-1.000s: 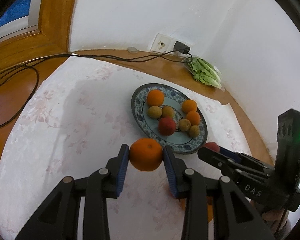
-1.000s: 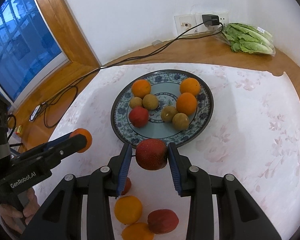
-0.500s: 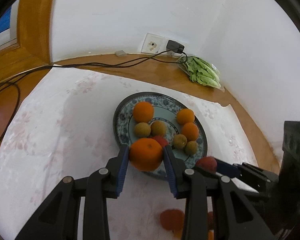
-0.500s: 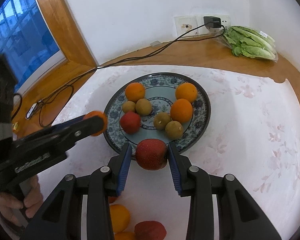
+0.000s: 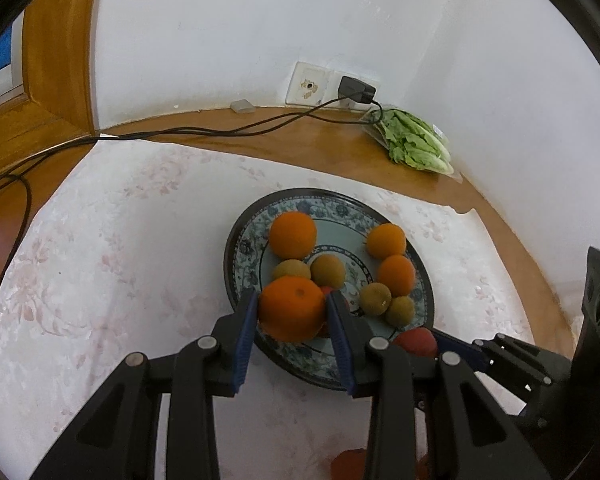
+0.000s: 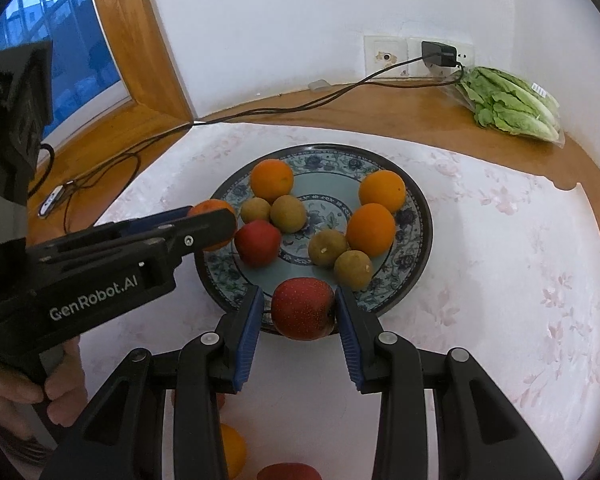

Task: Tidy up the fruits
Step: 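Carry the orange and red apple over the plate and lower them, then open both tools to release the orange and apple onto the plate, then withdraw both open tools from the plate toward the remaining fruit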

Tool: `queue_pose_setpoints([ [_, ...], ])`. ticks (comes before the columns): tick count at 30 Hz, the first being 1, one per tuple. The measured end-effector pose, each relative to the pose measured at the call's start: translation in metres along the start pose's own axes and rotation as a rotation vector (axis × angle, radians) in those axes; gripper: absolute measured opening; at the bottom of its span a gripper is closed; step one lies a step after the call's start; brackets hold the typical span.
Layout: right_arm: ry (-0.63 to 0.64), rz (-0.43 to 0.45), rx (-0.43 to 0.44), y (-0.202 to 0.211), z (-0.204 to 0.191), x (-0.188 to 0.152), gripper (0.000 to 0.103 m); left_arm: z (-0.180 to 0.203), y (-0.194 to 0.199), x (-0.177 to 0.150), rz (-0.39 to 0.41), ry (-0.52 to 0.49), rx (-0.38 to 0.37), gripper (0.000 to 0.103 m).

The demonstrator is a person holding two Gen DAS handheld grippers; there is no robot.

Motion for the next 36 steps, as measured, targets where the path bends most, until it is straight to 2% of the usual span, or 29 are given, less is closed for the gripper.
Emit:
queue_pose_setpoints([
  [8, -0.003, 0.001, -0.004, 0.0, -0.001, 0.001, 0.038, 0.003, 0.002, 0.0, -0.003, -0.007, -0.003, 0.037],
  [11, -0.001, 0.006, 0.0, 0.001, -0.002, 0.001, 0.042, 0.004, 0.004, 0.0, 0.0, -0.015, -0.001, 0.037],
  [17, 0.009, 0.028, -0.002, 0.008, -0.003, 0.004, 0.049, 0.004, 0.013, 0.002, 0.01, -0.017, 0.006, 0.05],
  [36, -0.002, 0.072, -0.012, 0.037, -0.005, -0.002, 0.059, -0.002, 0.042, -0.01, -0.003, -0.014, 0.016, 0.053],
])
Point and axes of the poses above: each gripper's, at about its wrist camera, not at the fingertips, and y roughly against the way its jaws point, z to its right, x to its top, the point moved 7 cm from there along -y, roughly the way its jaws point, and after that the axes turned 15 degrees about x, right-handed, at the moved point
